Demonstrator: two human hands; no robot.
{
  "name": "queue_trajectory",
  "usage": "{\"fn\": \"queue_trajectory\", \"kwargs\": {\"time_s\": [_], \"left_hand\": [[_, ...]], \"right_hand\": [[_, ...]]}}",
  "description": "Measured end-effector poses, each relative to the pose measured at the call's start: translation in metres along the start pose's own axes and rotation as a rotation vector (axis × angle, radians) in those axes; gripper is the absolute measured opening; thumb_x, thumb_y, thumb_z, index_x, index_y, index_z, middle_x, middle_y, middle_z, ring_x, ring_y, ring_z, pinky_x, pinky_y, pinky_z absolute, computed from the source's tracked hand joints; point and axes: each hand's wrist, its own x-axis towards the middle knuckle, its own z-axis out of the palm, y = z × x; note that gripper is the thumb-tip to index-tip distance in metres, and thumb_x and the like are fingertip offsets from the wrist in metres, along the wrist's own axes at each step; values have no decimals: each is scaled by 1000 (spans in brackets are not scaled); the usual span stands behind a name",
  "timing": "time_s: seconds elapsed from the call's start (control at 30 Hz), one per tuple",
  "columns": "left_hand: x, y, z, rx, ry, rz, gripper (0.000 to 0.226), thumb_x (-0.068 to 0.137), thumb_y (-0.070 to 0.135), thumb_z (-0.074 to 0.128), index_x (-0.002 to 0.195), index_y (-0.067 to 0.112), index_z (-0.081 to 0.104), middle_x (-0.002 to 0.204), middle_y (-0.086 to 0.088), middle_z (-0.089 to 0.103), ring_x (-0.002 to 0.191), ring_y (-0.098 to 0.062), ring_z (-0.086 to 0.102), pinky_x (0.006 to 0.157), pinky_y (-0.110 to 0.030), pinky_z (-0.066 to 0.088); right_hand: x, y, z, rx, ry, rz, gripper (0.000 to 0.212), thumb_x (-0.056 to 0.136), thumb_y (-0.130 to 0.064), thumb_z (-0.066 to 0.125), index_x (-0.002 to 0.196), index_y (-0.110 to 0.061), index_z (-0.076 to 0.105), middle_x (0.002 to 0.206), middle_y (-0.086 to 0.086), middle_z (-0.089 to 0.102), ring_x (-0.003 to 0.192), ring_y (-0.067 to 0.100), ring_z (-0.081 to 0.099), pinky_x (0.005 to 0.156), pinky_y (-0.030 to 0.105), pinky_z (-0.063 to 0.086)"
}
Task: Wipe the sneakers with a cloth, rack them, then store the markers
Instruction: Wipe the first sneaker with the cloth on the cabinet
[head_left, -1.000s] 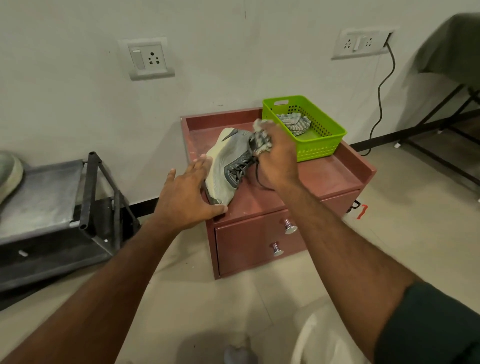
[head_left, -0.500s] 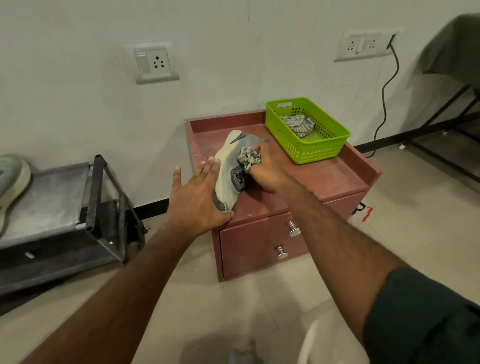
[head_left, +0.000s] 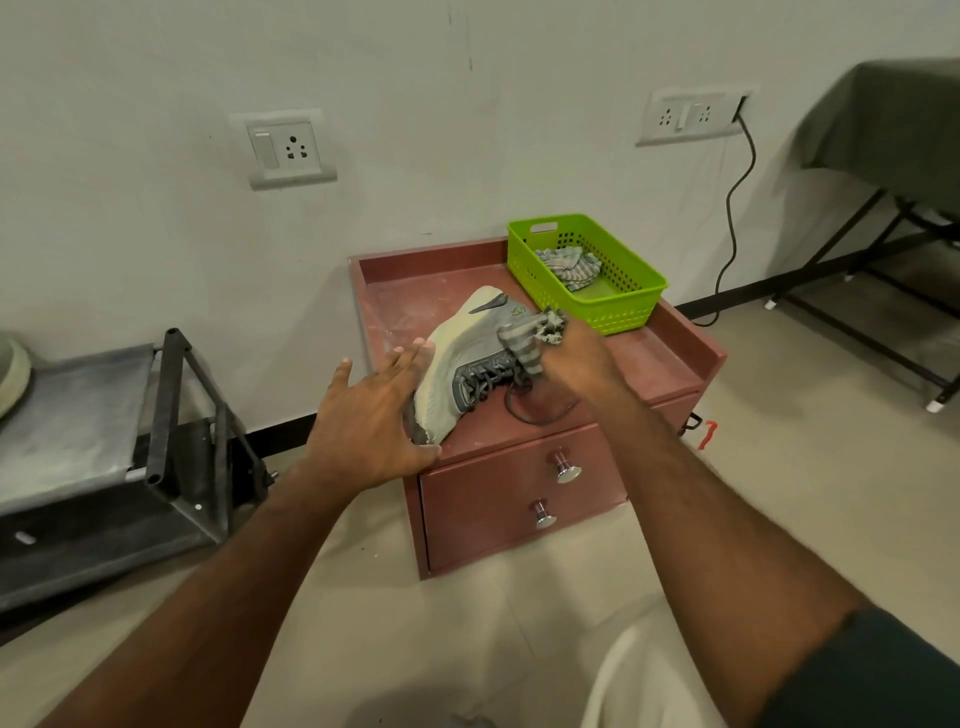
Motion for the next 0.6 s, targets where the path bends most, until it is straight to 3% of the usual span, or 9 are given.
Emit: {"fn": "queue_trajectory", "kwargs": {"time_s": [0.1, 0.17, 0.37, 0.47, 0.53, 0.6], "left_hand": [[2, -3, 1, -29, 0, -24, 126, 66, 79, 66, 159, 28, -1, 167, 6, 8, 153, -14, 16, 122, -57, 16], [2, -5, 2, -49, -6, -32, 127, 66, 80, 66, 159, 27, -2, 167, 6, 6, 153, -14, 14, 122, -55, 15], [-1, -8, 7, -86, 44, -53, 123, 67, 73, 70, 160, 25, 5, 167, 4, 13, 150, -14, 25, 122, -55, 16], [-2, -9, 8, -123, 81, -98, 122, 66, 71, 73, 160, 22, 12, 165, 2, 20, 148, -14, 30, 122, -55, 15], [-2, -10, 8, -134, 95, -116, 122, 65, 72, 73, 159, 21, 15, 165, 1, 23, 147, -14, 31, 122, -54, 15], [-3, -10, 6, -147, 88, -121, 122, 65, 72, 73, 159, 21, 15, 165, 2, 22, 148, -14, 30, 123, -54, 14]], "right_hand": [[-6, -6, 5, 29, 367, -55, 38, 85, -13, 60, 122, -19, 59, 108, 11, 69, 99, 33, 63, 73, 32, 44], [-9, -12, 17, 93, 388, -127, 46, 83, -5, 59, 127, -19, 59, 112, 11, 70, 104, 33, 63, 78, 33, 48], [-26, -24, 54, 55, -125, -247, 75, 74, 13, 49, 139, -23, 57, 137, 4, 60, 128, 16, 54, 105, 20, 41], [-37, -31, 62, 114, -289, -357, 70, 72, 10, 52, 133, -23, 63, 136, -2, 62, 131, 10, 52, 113, 33, 40], [-48, -34, 56, 151, -391, -345, 54, 78, 5, 61, 123, -24, 70, 122, -5, 70, 116, 8, 63, 102, 32, 49], [-57, -32, 38, 241, -512, -263, 25, 86, 1, 68, 98, -19, 75, 88, -1, 73, 77, 11, 68, 69, 28, 52]]}}
